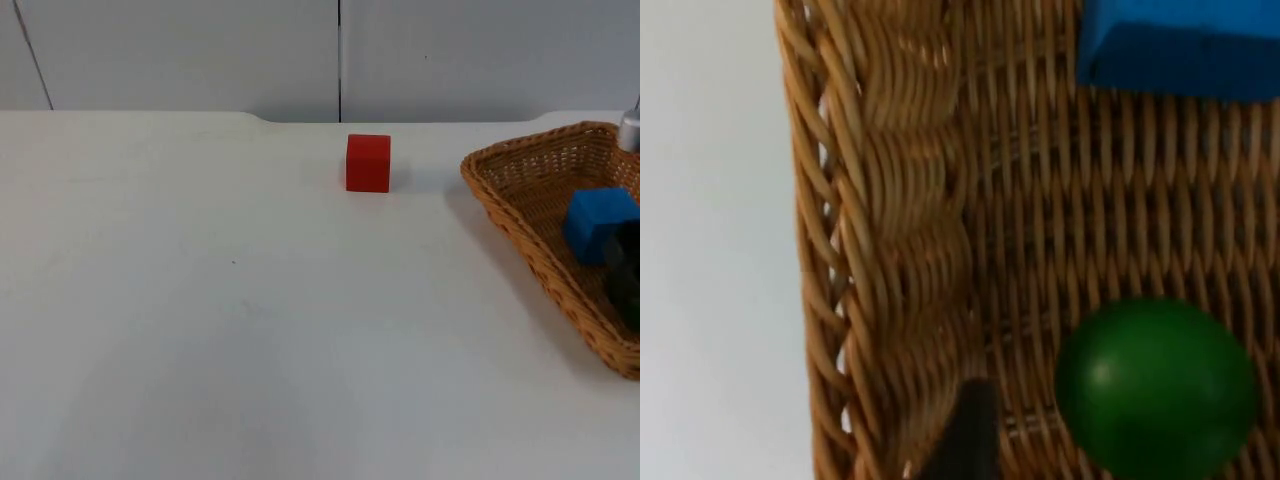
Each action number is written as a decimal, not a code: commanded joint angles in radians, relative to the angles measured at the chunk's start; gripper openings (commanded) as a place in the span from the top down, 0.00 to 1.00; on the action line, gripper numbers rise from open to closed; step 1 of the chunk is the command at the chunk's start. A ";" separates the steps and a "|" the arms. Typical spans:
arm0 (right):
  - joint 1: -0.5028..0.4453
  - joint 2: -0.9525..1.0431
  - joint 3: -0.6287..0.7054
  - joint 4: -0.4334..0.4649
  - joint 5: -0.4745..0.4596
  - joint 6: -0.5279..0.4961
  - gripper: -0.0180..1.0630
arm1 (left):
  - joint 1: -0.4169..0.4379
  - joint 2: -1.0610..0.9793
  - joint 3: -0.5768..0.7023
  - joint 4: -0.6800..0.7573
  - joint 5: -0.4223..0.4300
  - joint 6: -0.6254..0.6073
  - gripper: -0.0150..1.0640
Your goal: Place all geometric objects except the red cube into the basket.
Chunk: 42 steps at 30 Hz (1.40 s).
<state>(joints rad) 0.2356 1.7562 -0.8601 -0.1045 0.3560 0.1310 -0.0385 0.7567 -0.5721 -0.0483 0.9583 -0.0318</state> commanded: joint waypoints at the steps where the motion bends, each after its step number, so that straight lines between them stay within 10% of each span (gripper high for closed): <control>1: -0.004 -0.053 0.005 0.012 0.002 0.001 0.21 | 0.005 -0.008 0.001 0.016 -0.006 0.002 0.01; 23: -0.002 -1.103 0.005 0.035 0.383 -0.090 0.21 | 0.005 -0.037 -0.002 0.030 -0.048 0.002 0.01; 42: -0.002 -1.598 0.094 0.186 0.633 -0.311 0.21 | 0.005 -0.703 0.010 -0.012 -0.028 0.052 0.01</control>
<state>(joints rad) 0.2356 0.1709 -0.7776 0.0787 0.9796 -0.1714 -0.0385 0.0726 -0.5666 -0.0489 0.9132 0.0148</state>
